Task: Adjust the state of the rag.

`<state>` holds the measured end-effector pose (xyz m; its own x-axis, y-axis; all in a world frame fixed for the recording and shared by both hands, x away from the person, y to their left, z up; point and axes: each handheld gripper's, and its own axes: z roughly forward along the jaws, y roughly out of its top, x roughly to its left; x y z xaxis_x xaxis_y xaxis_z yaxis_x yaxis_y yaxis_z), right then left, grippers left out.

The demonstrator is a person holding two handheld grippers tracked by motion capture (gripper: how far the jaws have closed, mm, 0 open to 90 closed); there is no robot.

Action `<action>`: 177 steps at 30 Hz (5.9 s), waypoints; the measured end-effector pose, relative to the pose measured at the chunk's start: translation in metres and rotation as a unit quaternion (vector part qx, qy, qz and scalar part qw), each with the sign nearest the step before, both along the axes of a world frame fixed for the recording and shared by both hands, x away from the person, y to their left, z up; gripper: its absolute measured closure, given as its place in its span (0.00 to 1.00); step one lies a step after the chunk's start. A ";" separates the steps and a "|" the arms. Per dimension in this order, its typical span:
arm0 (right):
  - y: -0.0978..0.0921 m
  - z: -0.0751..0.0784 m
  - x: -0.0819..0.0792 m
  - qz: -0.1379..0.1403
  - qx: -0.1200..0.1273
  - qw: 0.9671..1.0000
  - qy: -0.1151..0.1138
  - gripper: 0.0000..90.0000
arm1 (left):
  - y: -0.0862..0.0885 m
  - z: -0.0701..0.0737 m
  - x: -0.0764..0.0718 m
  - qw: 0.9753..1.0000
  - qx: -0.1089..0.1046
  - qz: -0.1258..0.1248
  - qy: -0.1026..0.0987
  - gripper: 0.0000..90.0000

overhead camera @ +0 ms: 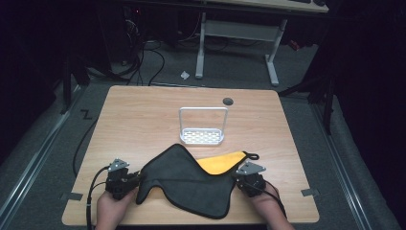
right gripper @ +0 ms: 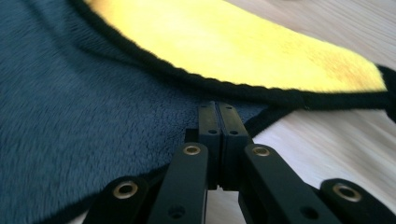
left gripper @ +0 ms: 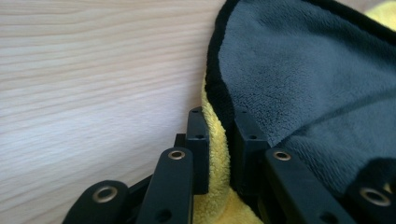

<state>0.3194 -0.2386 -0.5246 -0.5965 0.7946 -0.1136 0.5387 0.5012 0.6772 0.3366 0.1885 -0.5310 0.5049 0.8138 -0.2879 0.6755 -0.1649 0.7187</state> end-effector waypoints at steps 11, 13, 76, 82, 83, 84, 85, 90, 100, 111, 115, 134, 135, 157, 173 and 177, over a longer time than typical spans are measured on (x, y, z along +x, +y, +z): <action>-0.049 0.001 0.016 -0.071 -0.009 0.997 -0.012 1.00 | -0.032 -0.002 -0.023 0.997 -0.008 -0.075 0.017 0.84; -0.058 -0.002 0.018 -0.094 -0.044 0.994 -0.027 1.00 | -0.037 -0.001 -0.030 0.997 0.007 -0.079 0.007 0.83; -0.052 0.002 -0.034 -0.078 -0.047 0.996 -0.009 1.00 | -0.038 -0.006 0.024 0.997 0.048 -0.026 -0.054 0.87; -0.068 0.002 -0.038 -0.107 -0.053 0.993 -0.013 1.00 | -0.057 -0.006 0.030 0.996 0.050 -0.047 -0.059 0.86; -0.071 0.002 -0.038 -0.111 -0.054 0.992 -0.015 1.00 | -0.060 -0.006 0.031 0.996 0.050 -0.052 -0.061 0.86; -0.073 0.001 -0.038 -0.117 -0.056 0.991 -0.016 1.00 | -0.061 -0.006 0.031 0.995 0.050 -0.054 -0.061 0.86; -0.075 0.001 -0.038 -0.121 -0.059 0.991 -0.017 1.00 | -0.062 -0.006 0.032 0.995 0.049 -0.057 -0.062 0.86; -0.082 0.001 -0.040 -0.130 -0.035 0.991 -0.018 0.95 | -0.062 -0.007 0.033 0.996 0.038 -0.063 -0.058 0.83; -0.087 0.002 -0.034 -0.133 0.029 0.989 -0.063 0.70 | -0.052 -0.005 0.033 0.997 0.012 -0.025 -0.066 0.64; -0.083 0.002 -0.022 -0.129 0.033 0.988 -0.078 0.67 | -0.063 -0.004 0.083 0.997 0.048 -0.001 -0.058 0.51; -0.080 0.001 -0.025 -0.122 0.028 0.989 -0.074 0.66 | -0.070 -0.005 0.096 0.997 0.052 0.001 -0.055 0.50; -0.068 -0.002 -0.029 -0.112 0.016 0.991 -0.071 0.64 | -0.088 -0.005 0.094 0.990 0.107 -0.017 -0.087 0.69; -0.068 -0.002 -0.029 -0.112 0.016 0.991 -0.071 0.64 | -0.088 -0.005 0.094 0.990 0.106 -0.020 -0.087 0.71; -0.017 0.016 -0.030 -0.051 0.047 0.995 -0.065 0.56 | -0.072 -0.007 0.100 0.998 0.008 -0.041 -0.038 0.91; 0.083 0.019 -0.012 0.045 0.039 0.997 -0.049 0.55 | -0.068 -0.007 0.100 0.998 -0.011 -0.042 -0.036 0.90; 0.105 0.016 -0.013 0.066 0.041 0.996 -0.042 0.54 | -0.067 -0.007 0.100 0.998 -0.015 -0.041 -0.036 0.90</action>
<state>0.3069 -0.1332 -0.5084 -0.6869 0.7189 -0.1065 0.4113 0.5053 0.7586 0.4364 0.1214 -0.5382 0.5899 0.7604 -0.2717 0.6071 -0.1959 0.7701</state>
